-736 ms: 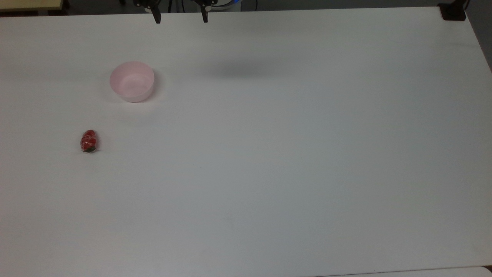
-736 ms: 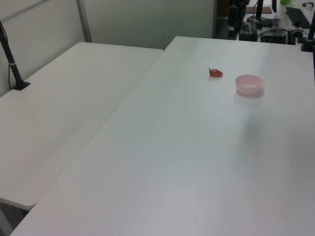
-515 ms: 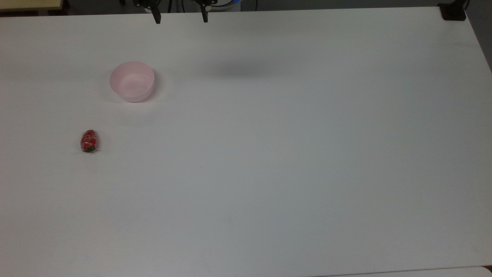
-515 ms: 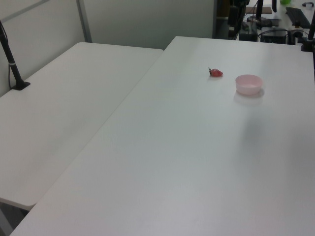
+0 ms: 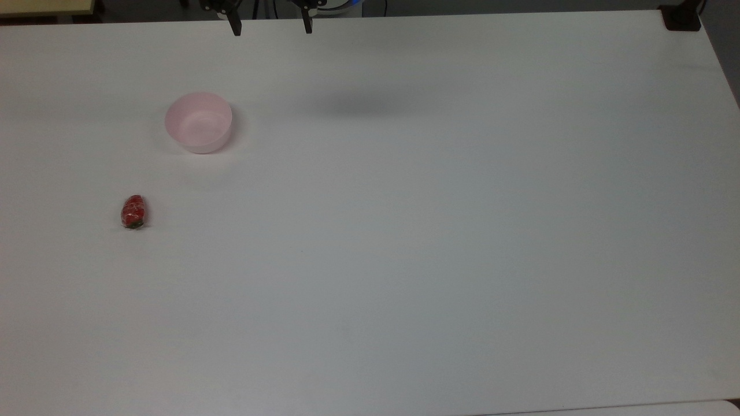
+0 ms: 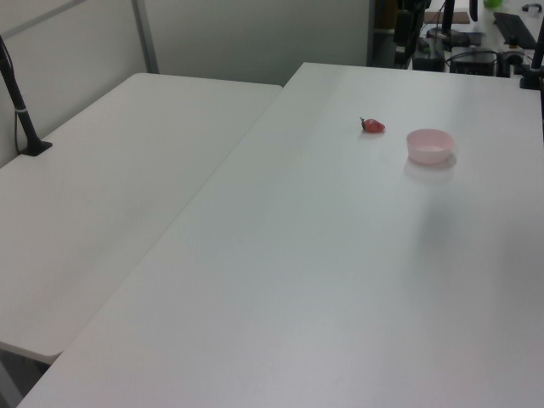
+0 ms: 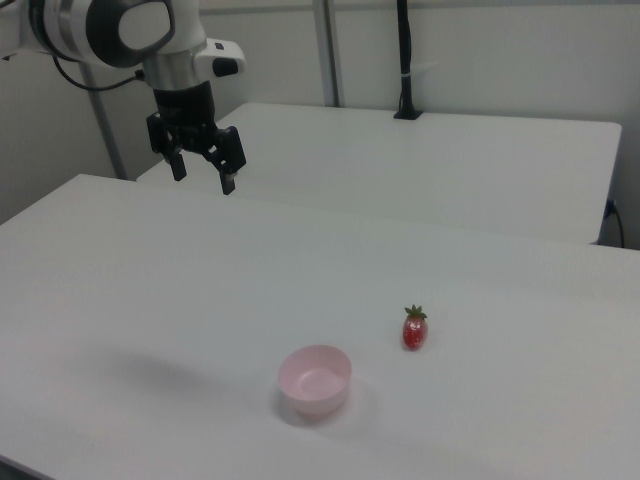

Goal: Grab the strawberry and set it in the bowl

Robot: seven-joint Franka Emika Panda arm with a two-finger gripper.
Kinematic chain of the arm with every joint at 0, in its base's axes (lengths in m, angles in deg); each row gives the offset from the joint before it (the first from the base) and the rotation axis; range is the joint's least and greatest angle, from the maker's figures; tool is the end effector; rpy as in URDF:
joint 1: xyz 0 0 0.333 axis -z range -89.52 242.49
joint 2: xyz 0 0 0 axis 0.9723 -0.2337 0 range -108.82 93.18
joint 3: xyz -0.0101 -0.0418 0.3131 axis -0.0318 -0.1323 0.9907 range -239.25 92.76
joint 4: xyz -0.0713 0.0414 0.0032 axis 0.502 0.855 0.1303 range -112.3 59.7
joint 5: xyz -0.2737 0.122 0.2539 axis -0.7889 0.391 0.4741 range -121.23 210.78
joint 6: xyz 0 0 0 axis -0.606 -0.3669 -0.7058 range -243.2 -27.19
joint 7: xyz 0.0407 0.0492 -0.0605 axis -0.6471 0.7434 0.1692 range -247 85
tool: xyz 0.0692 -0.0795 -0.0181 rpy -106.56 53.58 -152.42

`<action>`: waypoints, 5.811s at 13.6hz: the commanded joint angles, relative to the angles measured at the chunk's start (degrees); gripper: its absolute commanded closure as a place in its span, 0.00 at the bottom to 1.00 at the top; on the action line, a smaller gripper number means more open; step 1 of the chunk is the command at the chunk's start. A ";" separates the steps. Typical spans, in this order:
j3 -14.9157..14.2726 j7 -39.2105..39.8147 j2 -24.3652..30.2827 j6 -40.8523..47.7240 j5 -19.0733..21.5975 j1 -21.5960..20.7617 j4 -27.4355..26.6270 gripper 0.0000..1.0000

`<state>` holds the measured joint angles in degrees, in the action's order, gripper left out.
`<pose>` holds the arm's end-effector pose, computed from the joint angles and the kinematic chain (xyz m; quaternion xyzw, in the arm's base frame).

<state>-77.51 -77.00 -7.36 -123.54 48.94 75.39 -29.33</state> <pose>0.5599 -0.0240 0.6126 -0.9990 -0.0047 -0.0265 0.0350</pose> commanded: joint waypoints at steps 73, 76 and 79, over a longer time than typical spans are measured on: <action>-1.97 -7.09 4.20 -2.59 -1.62 0.40 -4.70 0.00; -1.88 -2.78 1.22 -4.23 -1.62 1.36 -3.13 0.00; 2.75 -2.95 -0.72 -3.88 -1.62 6.26 -1.02 0.00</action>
<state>-78.95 -81.45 -5.89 -127.41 46.83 76.87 -33.60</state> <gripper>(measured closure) 0.000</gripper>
